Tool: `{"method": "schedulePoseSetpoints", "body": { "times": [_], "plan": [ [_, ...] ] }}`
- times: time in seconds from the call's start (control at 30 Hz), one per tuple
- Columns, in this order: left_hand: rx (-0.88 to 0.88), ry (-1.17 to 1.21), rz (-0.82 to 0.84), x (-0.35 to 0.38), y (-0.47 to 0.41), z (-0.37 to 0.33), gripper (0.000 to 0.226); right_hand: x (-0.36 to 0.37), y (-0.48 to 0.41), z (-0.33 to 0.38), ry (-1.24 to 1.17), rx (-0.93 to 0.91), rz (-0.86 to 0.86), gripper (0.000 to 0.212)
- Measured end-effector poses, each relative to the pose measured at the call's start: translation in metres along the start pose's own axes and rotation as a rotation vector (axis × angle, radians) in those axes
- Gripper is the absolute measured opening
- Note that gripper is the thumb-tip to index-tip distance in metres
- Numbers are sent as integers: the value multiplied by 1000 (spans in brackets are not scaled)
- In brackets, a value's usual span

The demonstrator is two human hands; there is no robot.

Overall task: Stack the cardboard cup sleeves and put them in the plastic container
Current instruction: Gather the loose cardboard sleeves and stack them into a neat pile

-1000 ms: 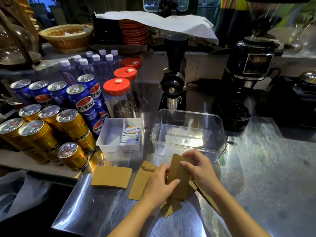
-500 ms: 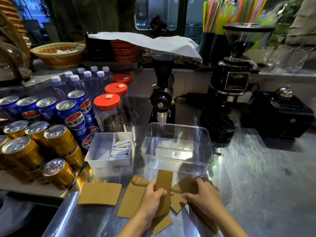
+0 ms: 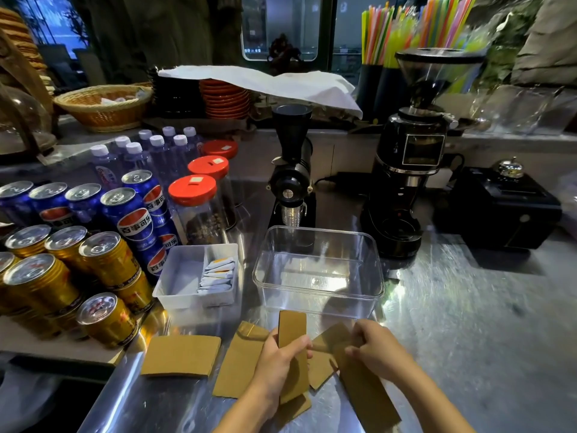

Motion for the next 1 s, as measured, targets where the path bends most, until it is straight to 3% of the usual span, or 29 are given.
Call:
{"method": "schedulePoseSetpoints", "body": {
  "times": [0.1,0.17,0.3,0.4,0.5,0.6,0.7,0.87,1.0],
  "plan": [
    [-18,46,11,0,5,-3,36,-9,-1,15,-130,-57,-34,17],
    [-60,77,58,2,8,-2,46,-14,3,27,-352,-78,-28,16],
    [-134,68,178,9,19,3,55,-5,17,50,-736,-92,129,10],
    [-142,-26,261,14,29,4,54,7,23,58,-734,-144,192,6],
    [-159,-41,191,6,29,7,38,11,20,55,-719,-138,132,11],
    [-178,12,109,-6,24,8,30,8,11,41,-565,-96,-63,16],
    [-209,135,131,-10,21,6,20,6,4,23,-282,-37,-194,27],
    [-281,206,177,-15,20,7,32,23,2,9,128,82,-110,74],
    [-281,233,144,-16,20,7,29,29,-1,4,266,142,-82,91]
  ]
}}
Point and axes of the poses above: each hand's wrist, its own y-axis away from the middle knuckle, its own x-axis out of the palm, z = x × y, the point moved 7 cm from there along -y, towards the middle knuckle, and after that the axes turned 5 degrees about -z, right-handed, at the moved point
